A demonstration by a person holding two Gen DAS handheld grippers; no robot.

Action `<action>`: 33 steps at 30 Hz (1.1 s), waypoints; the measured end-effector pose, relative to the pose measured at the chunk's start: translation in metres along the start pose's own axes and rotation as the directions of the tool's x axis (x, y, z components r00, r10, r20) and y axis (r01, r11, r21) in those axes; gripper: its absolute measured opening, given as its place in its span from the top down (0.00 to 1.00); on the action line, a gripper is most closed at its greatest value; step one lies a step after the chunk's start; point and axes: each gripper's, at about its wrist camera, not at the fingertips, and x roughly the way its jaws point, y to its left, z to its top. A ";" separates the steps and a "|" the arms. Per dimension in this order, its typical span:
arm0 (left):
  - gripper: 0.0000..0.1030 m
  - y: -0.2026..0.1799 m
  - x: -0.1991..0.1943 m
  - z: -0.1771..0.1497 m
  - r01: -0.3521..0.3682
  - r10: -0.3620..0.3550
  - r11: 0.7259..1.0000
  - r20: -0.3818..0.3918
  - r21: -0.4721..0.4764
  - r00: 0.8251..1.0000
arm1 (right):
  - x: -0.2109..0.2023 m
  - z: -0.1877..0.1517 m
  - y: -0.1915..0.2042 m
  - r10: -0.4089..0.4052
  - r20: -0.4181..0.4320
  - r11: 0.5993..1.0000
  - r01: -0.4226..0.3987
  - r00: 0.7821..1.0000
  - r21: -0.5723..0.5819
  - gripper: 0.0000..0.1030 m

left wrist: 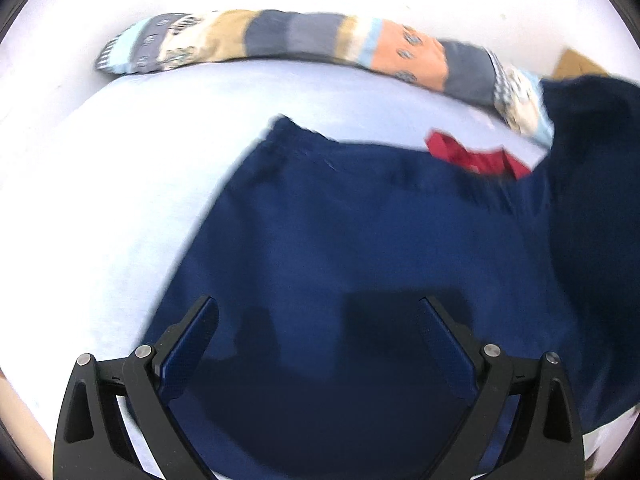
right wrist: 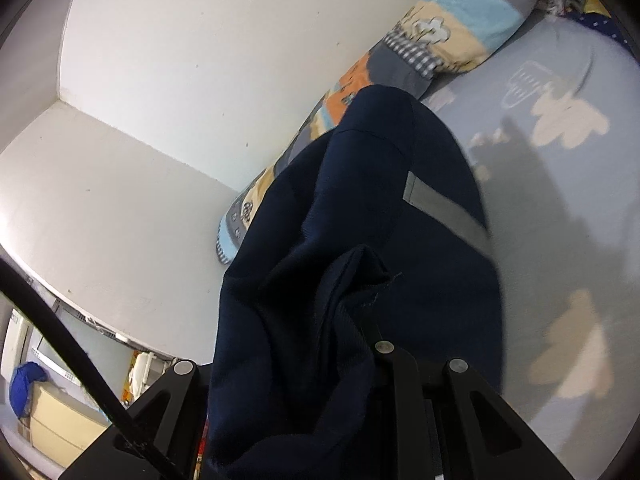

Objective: Fold large clothes
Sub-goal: 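Lay the held jacket side over the body with the right gripper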

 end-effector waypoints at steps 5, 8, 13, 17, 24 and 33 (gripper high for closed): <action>0.04 0.039 -0.023 0.011 -0.022 0.027 0.995 0.053 -0.092 0.998 | 0.041 -0.014 0.022 0.003 -0.030 1.000 -0.003 1.000 -0.018 0.80; 0.04 0.063 -0.037 0.015 -0.050 0.061 0.990 0.082 -0.131 0.995 | 0.067 -0.027 0.035 -0.007 -0.053 0.999 0.004 0.999 -0.044 0.80; 0.04 0.103 -0.053 0.018 -0.090 0.118 0.972 0.117 -0.216 0.986 | 0.107 -0.051 0.056 -0.019 -0.084 0.995 0.011 0.996 -0.096 0.80; 0.04 0.130 -0.059 0.016 -0.101 0.137 0.955 0.112 -0.281 0.984 | 0.135 -0.072 0.079 -0.034 -0.092 0.984 0.017 0.995 -0.178 0.79; 0.04 0.152 -0.064 0.012 -0.120 0.162 0.937 0.104 -0.328 0.981 | 0.185 -0.114 0.093 -0.076 -0.134 0.956 0.034 0.988 -0.292 0.79; 0.04 0.156 -0.018 0.028 0.144 -0.171 0.921 -0.044 -0.363 0.984 | 0.171 -0.125 0.094 -0.042 -0.140 0.945 -0.006 0.989 -0.326 0.80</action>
